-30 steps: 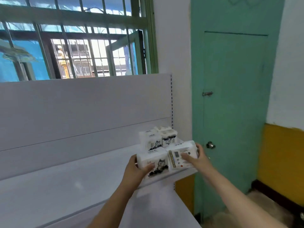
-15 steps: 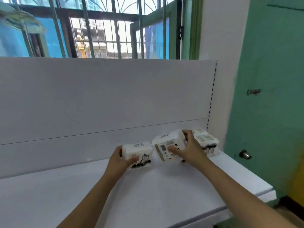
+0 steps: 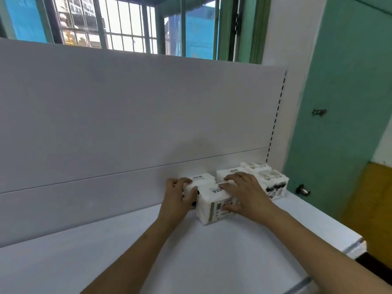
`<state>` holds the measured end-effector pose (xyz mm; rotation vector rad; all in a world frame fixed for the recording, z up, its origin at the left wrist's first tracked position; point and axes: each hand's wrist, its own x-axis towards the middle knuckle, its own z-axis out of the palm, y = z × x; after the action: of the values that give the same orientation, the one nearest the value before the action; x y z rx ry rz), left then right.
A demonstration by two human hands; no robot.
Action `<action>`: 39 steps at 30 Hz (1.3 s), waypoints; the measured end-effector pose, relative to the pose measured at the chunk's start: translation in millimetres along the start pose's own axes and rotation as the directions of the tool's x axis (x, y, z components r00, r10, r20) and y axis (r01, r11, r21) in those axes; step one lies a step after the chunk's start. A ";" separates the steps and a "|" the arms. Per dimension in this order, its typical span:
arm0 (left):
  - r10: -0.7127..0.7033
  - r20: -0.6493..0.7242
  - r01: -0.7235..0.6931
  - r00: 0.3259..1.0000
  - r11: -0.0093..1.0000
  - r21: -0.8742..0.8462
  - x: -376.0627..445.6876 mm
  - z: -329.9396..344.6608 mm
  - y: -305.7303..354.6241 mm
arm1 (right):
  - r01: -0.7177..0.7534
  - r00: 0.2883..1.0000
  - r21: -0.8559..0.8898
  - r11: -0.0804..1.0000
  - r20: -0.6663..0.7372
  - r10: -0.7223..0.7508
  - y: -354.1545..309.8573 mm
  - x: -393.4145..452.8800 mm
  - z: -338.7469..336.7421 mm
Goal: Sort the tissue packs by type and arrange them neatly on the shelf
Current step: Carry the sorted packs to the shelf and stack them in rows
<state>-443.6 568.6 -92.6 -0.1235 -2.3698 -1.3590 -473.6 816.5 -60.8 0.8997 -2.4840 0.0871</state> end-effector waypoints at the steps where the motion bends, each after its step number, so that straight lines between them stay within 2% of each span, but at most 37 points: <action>1: -0.014 0.042 0.015 0.999 1.000 -0.020 -0.6 0.8 0.6 | -0.023 1.000 -0.003 1.000 -0.016 0.023 0.5 -2.3 0.4; 5: 0.040 0.208 -0.054 0.977 0.997 0.063 -3.8 2.5 -2.0 | -0.131 0.991 -0.045 0.990 -0.018 0.131 -2.1 -9.3 0.0; 7: 0.070 0.265 -0.111 0.962 0.983 0.143 -6.9 10.2 -1.4 | -0.239 0.971 -0.046 0.970 -0.008 0.238 -5.4 -14.4 5.3; 10: 0.097 0.253 -0.156 0.963 0.962 0.223 -11.4 26.2 2.5 | -0.531 0.846 0.047 0.846 -0.026 0.533 -11.8 -22.0 10.1; 12: 0.086 0.229 -0.136 0.970 0.967 0.215 -10.5 30.9 4.3 | -0.641 0.763 0.136 0.755 0.010 0.646 -11.7 -27.0 12.4; 14: 0.078 0.242 -0.134 0.967 0.965 0.225 -5.6 31.8 3.9 | -0.661 0.747 0.280 0.697 0.148 0.649 -9.1 -32.1 17.5; 16: 0.047 0.286 -0.123 0.957 0.959 0.257 -2.5 32.0 7.8 | -0.645 0.764 0.351 0.679 0.263 0.589 -4.7 -36.6 22.3; 21: -0.061 0.371 -0.065 0.926 0.946 0.319 8.5 25.8 21.9 | -0.602 0.799 0.436 0.669 0.330 0.503 14.6 -49.7 6.9; 24: -0.093 0.361 -0.035 0.928 0.943 0.331 20.3 6.3 38.1 | -0.592 0.806 0.387 0.707 0.270 0.528 19.1 -61.0 -9.1; 27: -0.008 0.229 -0.065 0.974 0.949 0.309 19.8 -6.6 68.6 | -0.594 0.800 0.377 0.710 0.192 0.568 22.4 -76.1 -22.5; 30: 0.103 0.225 -0.166 0.969 0.944 0.284 -2.2 3.6 107.1 | -0.589 0.798 0.355 0.725 0.115 0.592 24.2 -95.5 -37.8; 33: 0.233 0.300 -0.304 0.925 0.928 0.217 -38.3 43.8 143.4 | -0.625 0.763 0.295 0.723 0.039 0.645 30.6 -123.5 -63.2; 35: 0.290 0.379 -0.376 0.879 0.910 0.174 -68.2 84.8 167.1 | -0.678 0.716 0.237 0.696 -0.001 0.698 39.7 -156.0 -85.5; 39: 0.376 0.554 -0.476 0.743 0.878 0.042 -147.6 177.6 216.6 | -0.806 0.556 0.195 0.558 -0.073 0.828 64.4 -260.4 -139.7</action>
<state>-303.1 849.6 -53.4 -1.0577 -2.6438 -0.9530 -281.4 1049.9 -54.1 -0.3229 -2.5389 0.6311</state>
